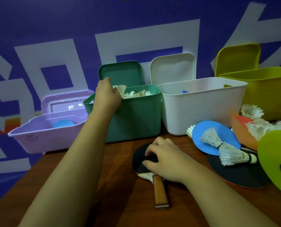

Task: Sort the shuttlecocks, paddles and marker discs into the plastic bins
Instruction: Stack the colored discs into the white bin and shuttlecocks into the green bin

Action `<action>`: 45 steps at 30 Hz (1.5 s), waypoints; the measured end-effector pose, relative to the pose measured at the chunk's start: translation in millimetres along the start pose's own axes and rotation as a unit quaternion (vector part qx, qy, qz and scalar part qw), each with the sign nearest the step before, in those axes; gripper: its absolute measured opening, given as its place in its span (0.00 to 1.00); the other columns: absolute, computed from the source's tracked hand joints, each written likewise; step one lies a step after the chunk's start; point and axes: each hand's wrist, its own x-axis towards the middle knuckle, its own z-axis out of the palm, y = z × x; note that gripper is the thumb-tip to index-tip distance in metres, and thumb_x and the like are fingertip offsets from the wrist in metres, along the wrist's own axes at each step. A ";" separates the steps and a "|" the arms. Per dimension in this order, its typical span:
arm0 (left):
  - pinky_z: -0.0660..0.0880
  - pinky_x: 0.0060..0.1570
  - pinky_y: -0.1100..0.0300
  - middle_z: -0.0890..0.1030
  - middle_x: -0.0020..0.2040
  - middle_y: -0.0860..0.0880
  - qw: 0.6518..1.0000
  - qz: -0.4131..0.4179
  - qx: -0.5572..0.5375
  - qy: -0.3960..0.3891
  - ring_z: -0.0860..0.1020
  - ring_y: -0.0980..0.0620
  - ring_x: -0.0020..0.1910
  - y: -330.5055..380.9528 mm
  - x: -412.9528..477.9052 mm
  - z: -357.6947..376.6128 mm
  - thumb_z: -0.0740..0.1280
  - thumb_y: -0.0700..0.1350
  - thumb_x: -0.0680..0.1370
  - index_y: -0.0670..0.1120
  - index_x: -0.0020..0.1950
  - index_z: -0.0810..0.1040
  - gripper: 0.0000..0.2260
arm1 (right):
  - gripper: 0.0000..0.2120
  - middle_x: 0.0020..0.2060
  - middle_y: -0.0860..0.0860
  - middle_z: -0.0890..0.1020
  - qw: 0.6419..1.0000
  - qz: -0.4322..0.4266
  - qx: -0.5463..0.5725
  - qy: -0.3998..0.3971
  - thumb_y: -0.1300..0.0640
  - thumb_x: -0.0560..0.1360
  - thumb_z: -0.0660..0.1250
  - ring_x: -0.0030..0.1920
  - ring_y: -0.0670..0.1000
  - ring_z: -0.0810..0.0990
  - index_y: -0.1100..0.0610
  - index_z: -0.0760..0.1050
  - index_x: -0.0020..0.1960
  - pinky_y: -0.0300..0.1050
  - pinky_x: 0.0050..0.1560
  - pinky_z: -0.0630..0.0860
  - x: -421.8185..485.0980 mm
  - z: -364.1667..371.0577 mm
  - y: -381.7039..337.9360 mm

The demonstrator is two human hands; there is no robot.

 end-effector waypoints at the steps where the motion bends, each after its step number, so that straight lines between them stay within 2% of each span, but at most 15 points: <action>1: 0.72 0.65 0.46 0.75 0.68 0.39 1.000 0.006 -0.004 0.004 0.75 0.39 0.66 -0.4 0.8 0.7 0.62 0.44 0.83 0.41 0.72 0.73 0.18 | 0.26 0.62 0.40 0.69 1.000 0.009 -0.010 -0.005 0.29 0.77 0.64 0.67 0.47 0.67 0.40 0.73 0.69 0.49 0.66 0.73 -1.0 -2.8 0.1; 3: 0.74 0.60 0.47 0.78 0.61 0.41 1.000 0.024 -0.011 0.013 0.76 0.40 0.59 -0.5 0.2 2.7 0.61 0.47 0.81 0.43 0.61 0.79 0.13 | 0.36 0.67 0.43 0.68 0.998 0.029 -0.038 -0.029 0.24 0.73 0.63 0.70 0.49 0.65 0.40 0.69 0.75 0.50 0.68 0.70 -2.3 -6.4 0.1; 7: 0.75 0.65 0.48 0.78 0.64 0.44 0.996 0.084 -0.006 0.024 0.77 0.43 0.64 8.1 -3.2 11.5 0.63 0.44 0.81 0.43 0.66 0.79 0.15 | 0.54 0.76 0.50 0.65 0.993 0.078 -0.071 -0.050 0.16 0.65 0.62 0.77 0.56 0.61 0.45 0.58 0.83 0.55 0.74 0.65 1.9 -7.3 3.0; 11: 0.76 0.60 0.54 0.79 0.59 0.47 0.986 0.164 -0.010 0.008 0.78 0.48 0.58 19.1 -7.9 24.5 0.64 0.44 0.81 0.45 0.61 0.81 0.11 | 0.63 0.78 0.53 0.66 0.988 0.133 -0.037 -0.071 0.13 0.60 0.62 0.77 0.58 0.63 0.50 0.56 0.84 0.57 0.73 0.67 6.4 -4.0 5.8; 16: 0.73 0.53 0.57 0.81 0.50 0.52 0.959 0.278 -0.011 -0.049 0.76 0.52 0.51 28.8 -24.3 38.3 0.64 0.42 0.79 0.48 0.54 0.84 0.10 | 0.52 0.72 0.53 0.70 0.989 0.142 -0.033 -0.019 0.20 0.68 0.67 0.74 0.58 0.66 0.51 0.62 0.80 0.56 0.69 0.71 10.7 -4.2 5.7; 19: 0.74 0.53 0.54 0.81 0.49 0.53 0.949 0.310 0.001 -0.062 0.77 0.50 0.52 33.5 -30.9 38.6 0.64 0.43 0.78 0.49 0.54 0.84 0.10 | 0.54 0.76 0.53 0.67 0.989 0.150 -0.012 0.004 0.25 0.68 0.72 0.76 0.58 0.64 0.51 0.58 0.83 0.57 0.71 0.71 11.0 -6.8 4.1; 22: 0.76 0.52 0.53 0.82 0.49 0.52 0.947 0.312 0.005 -0.080 0.78 0.50 0.52 39.5 -36.7 39.6 0.64 0.43 0.78 0.49 0.53 0.84 0.11 | 0.53 0.77 0.54 0.65 0.981 0.167 0.082 0.062 0.33 0.70 0.78 0.74 0.57 0.70 0.52 0.56 0.84 0.52 0.68 0.74 10.7 -8.9 2.5; 26: 0.78 0.54 0.53 0.85 0.49 0.53 0.945 0.301 -0.020 -0.125 0.81 0.52 0.50 47.7 -42.2 41.6 0.66 0.42 0.77 0.50 0.53 0.86 0.11 | 0.38 0.71 0.54 0.77 0.933 0.216 0.225 0.181 0.45 0.75 0.78 0.69 0.56 0.77 0.57 0.67 0.79 0.45 0.62 0.73 9.4 -17.2 8.8; 28: 0.78 0.53 0.57 0.85 0.49 0.55 0.944 0.276 -0.025 -0.178 0.82 0.54 0.49 52.3 -43.9 41.5 0.67 0.44 0.78 0.52 0.54 0.86 0.09 | 0.34 0.69 0.52 0.81 0.906 0.219 0.295 0.210 0.45 0.75 0.78 0.67 0.54 0.80 0.57 0.73 0.76 0.44 0.66 0.74 7.2 -25.4 10.6; 30: 0.78 0.53 0.57 0.85 0.48 0.55 0.937 0.228 -0.029 -0.263 0.83 0.54 0.49 52.5 -44.1 43.9 0.69 0.52 0.80 0.52 0.54 0.85 0.08 | 0.28 0.60 0.49 0.87 0.879 0.209 0.346 0.252 0.44 0.72 0.79 0.60 0.51 0.85 0.53 0.82 0.68 0.52 0.67 0.79 4.8 -35.0 13.8; 33: 0.80 0.55 0.53 0.86 0.46 0.52 0.915 0.150 -0.075 -0.366 0.84 0.51 0.48 48.7 -45.5 46.4 0.66 0.67 0.79 0.52 0.52 0.85 0.20 | 0.11 0.45 0.50 0.90 0.830 0.177 0.437 0.299 0.49 0.74 0.79 0.48 0.53 0.89 0.52 0.87 0.53 0.60 0.57 0.85 -3.3 -57.6 20.2; 36: 0.77 0.50 0.56 0.85 0.48 0.47 0.865 0.060 -0.221 -0.446 0.80 0.52 0.46 53.9 -55.3 46.2 0.65 0.65 0.81 0.46 0.58 0.85 0.23 | 0.07 0.43 0.51 0.90 0.797 0.165 0.474 0.337 0.51 0.76 0.78 0.46 0.55 0.90 0.52 0.87 0.52 0.62 0.54 0.86 -18.2 -88.4 27.3; 39: 0.75 0.37 0.62 0.80 0.44 0.45 0.810 0.050 -0.328 -0.483 0.75 0.51 0.39 64.3 -67.3 49.5 0.67 0.57 0.83 0.42 0.59 0.83 0.19 | 0.06 0.42 0.51 0.90 0.795 0.160 0.453 0.371 0.50 0.75 0.78 0.46 0.56 0.90 0.52 0.87 0.49 0.64 0.54 0.85 -31.5 -117.5 35.9; 41: 0.74 0.34 0.62 0.81 0.46 0.45 0.789 0.036 -0.381 -0.480 0.76 0.51 0.39 74.2 -73.5 55.4 0.68 0.53 0.83 0.42 0.61 0.83 0.15 | 0.06 0.43 0.50 0.90 0.810 0.159 0.424 0.373 0.48 0.74 0.77 0.47 0.56 0.89 0.49 0.88 0.47 0.65 0.57 0.84 -41.0 -133.7 42.5; 45: 0.74 0.41 0.59 0.84 0.50 0.48 0.802 -0.003 -0.405 -0.439 0.79 0.49 0.48 112.1 -75.5 65.5 0.70 0.54 0.82 0.46 0.57 0.85 0.13 | 0.09 0.44 0.50 0.90 0.832 0.180 0.395 0.345 0.50 0.79 0.73 0.50 0.56 0.89 0.54 0.88 0.47 0.63 0.59 0.84 -66.9 -169.2 59.6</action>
